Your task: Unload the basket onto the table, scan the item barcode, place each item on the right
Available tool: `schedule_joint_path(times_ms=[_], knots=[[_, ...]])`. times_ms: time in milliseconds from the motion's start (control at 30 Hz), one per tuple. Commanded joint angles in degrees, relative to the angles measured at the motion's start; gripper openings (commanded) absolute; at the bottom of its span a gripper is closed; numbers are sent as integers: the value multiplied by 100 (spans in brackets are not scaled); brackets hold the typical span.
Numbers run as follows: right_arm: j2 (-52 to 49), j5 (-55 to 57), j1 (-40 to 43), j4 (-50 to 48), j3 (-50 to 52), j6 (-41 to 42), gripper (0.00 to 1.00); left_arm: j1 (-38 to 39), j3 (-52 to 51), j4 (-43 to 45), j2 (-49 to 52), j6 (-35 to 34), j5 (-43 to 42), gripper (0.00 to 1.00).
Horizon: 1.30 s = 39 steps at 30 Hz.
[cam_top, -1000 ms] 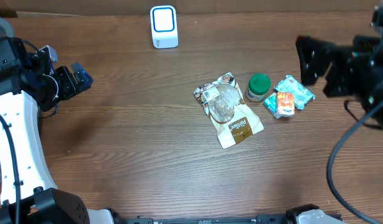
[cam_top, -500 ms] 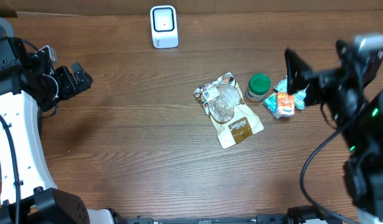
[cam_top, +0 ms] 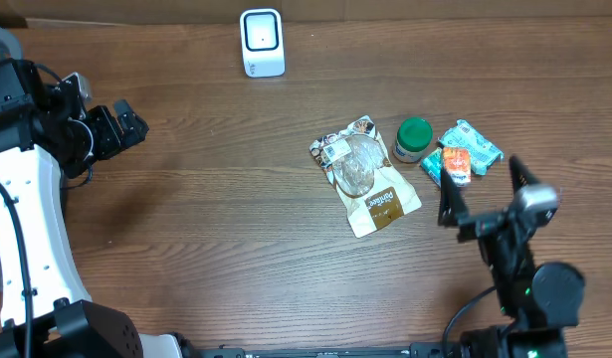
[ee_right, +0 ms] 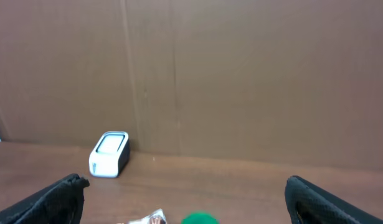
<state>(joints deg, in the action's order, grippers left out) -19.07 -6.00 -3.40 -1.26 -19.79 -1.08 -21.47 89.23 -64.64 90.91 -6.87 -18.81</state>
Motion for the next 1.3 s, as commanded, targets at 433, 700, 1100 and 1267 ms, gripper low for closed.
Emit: schedule_joint_path(times_ms=[433,700,1100,1267], knots=[[1895,-35,15,-83,1937,87,100,13,20,15,7,50,-7,100],[1893,-52,15,553,1934,236,100,13,20,15,7,50,-7,100],[1891,-52,15,549,1934,234,100,13,20,13,7,50,-7,100],[1891,-50,15,549,1934,234,100,13,20,15,7,50,-7,100]])
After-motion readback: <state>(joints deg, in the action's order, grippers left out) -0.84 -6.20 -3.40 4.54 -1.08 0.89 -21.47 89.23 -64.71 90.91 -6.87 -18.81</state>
